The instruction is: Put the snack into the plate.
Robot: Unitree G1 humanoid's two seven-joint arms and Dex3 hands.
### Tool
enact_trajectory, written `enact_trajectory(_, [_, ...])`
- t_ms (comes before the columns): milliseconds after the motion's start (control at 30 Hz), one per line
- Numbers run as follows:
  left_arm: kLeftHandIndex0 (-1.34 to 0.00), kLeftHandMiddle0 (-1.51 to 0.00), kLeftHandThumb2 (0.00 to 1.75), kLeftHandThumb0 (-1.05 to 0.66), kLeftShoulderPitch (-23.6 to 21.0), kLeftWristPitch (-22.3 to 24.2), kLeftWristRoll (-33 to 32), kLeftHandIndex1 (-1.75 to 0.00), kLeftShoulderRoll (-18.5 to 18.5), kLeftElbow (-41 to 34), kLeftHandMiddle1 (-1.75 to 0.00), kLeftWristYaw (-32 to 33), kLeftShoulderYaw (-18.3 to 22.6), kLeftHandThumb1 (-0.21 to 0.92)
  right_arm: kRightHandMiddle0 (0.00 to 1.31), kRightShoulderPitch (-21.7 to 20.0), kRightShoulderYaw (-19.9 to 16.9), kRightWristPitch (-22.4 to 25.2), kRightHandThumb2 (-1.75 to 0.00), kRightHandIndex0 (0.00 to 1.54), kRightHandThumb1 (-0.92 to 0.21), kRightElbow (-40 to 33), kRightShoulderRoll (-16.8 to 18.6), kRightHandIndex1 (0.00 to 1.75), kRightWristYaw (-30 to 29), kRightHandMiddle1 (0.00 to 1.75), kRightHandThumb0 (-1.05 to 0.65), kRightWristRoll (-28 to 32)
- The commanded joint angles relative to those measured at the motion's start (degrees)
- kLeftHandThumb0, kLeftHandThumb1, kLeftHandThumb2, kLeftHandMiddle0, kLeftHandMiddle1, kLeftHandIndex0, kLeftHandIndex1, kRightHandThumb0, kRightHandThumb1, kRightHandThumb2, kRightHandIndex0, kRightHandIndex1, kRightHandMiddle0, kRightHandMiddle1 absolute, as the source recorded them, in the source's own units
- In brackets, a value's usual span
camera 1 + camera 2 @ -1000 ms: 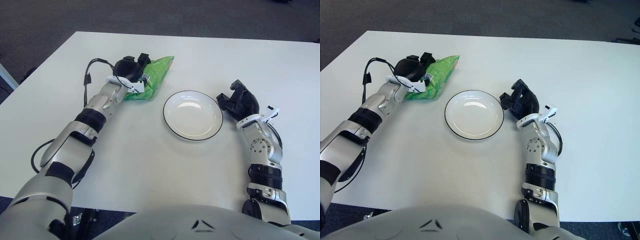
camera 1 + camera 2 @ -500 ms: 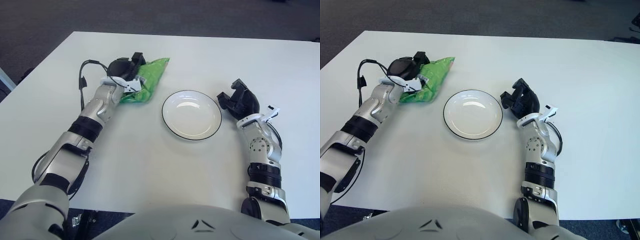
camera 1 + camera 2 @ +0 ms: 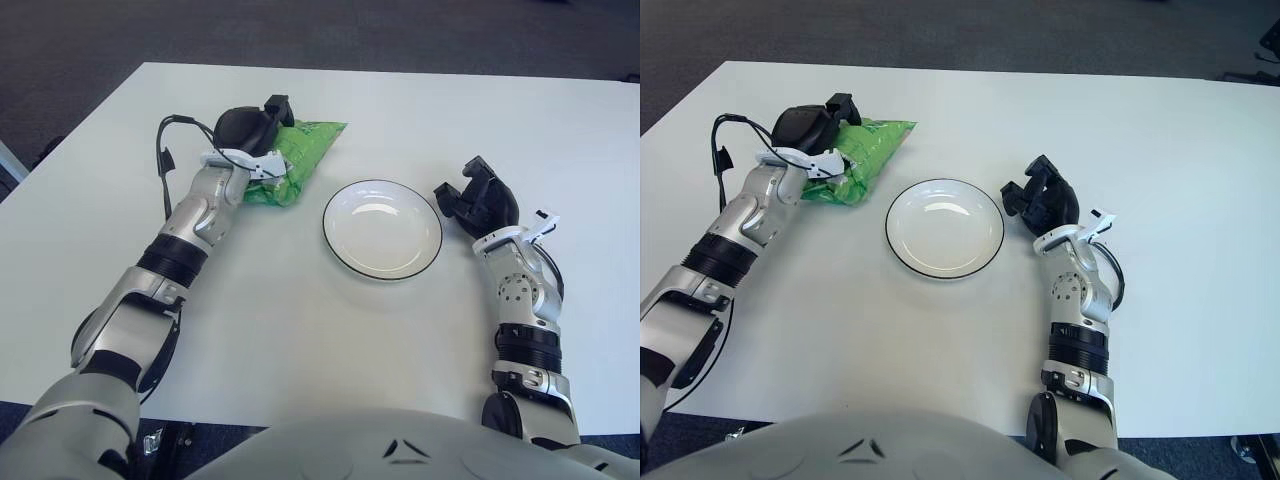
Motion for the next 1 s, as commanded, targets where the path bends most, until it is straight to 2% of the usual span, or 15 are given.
enact_trajectory(0, [-0.73,-0.99,1.75,0.00,0.4,0.5,0.8,-1.75,0.3,-2.6,-1.56,0.2,1.4,-0.12,0.68,2.9,-0.7,0.3,-1.42,1.26,-0.24,3.1,0.5,1.75,-0.4,1.75,-0.51,0.0])
enact_trajectory(167, [-0.73,-0.98,1.75,0.00,1.2,0.5,1.1,-1.75,0.1,-8.3,-1.57,0.5,2.8,-0.12,0.68,2.6,-1.0,0.3,-1.41,1.25,-0.24,3.7,0.4,1.75,-0.3,1.75,-0.51,0.1])
enact_trajectory(333, [-0.72,-0.97,1.75,0.00,2.5,4.8,2.7,-1.75,-1.2,-16.4,-1.59,-2.9,3.6,-0.11,0.67,2.3,-1.3,0.1,-1.41,1.25,-0.24,4.3,0.4,1.75,-0.1,1.75,-0.51,0.1])
enact_trajectory(500, [-0.72,-0.97,1.75,0.00,2.6,5.3,3.8,-1.75,-1.6,-16.8,-1.60,-2.3,3.7,-0.11,0.67,2.1,-1.4,0.0,-1.41,1.25,-0.24,4.6,0.4,1.75,-0.2,1.75,-0.51,0.1])
enact_trajectory(967, [-0.69,-0.93,1.74,0.00,1.9,1.9,2.3,-1.75,-2.1,-18.6,-1.66,-3.0,4.9,-0.08,0.67,2.1,-1.4,0.2,-1.41,1.25,-0.24,4.5,0.4,1.75,-1.1,1.75,-0.51,-0.2])
